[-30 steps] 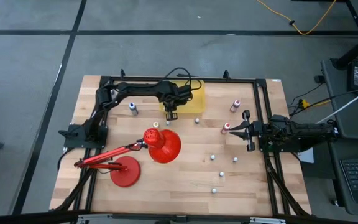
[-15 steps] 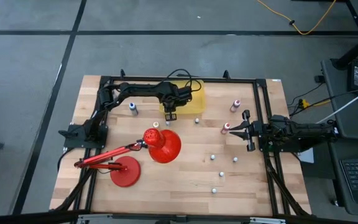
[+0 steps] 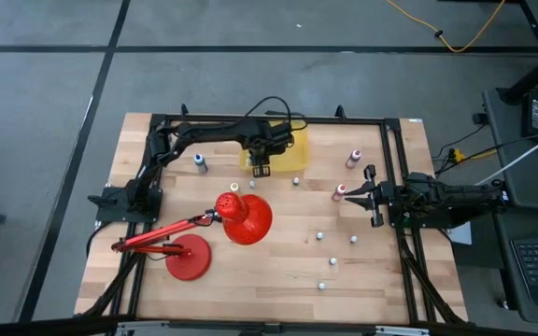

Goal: Pick & Place food coloring
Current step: Put the blue food coloring bottle into the yellow bin

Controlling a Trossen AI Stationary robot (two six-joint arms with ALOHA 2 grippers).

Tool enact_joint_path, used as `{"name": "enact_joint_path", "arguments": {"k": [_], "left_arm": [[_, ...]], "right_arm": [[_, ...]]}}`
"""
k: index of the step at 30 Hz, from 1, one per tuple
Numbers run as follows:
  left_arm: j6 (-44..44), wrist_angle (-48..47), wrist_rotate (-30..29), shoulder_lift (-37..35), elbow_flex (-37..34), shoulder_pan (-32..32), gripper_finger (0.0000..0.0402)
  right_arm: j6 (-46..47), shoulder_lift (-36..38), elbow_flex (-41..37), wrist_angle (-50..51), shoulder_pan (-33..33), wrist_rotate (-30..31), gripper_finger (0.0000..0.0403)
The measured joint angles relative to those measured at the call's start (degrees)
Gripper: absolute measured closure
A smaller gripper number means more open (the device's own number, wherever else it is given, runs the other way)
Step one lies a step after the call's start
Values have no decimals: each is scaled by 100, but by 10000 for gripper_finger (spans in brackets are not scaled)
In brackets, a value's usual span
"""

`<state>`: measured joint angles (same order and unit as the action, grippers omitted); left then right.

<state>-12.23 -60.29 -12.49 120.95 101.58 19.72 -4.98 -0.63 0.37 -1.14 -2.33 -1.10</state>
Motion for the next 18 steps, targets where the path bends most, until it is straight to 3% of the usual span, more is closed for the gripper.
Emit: {"name": "enact_joint_path", "arguments": {"k": [4, 9, 18], "left_arm": [[-46, -251, 45, -4, 415, -166, 270], [-389, -303, 561, -13, 673, -441, 258], [-2004, -482, 756, -13, 717, -840, 224]], "right_arm": [[1, 1, -1, -1, 0, 0, 347], [1, 1, 1, -1, 1, 0, 347], [1, 0, 0, 1, 1, 0, 347]]}}
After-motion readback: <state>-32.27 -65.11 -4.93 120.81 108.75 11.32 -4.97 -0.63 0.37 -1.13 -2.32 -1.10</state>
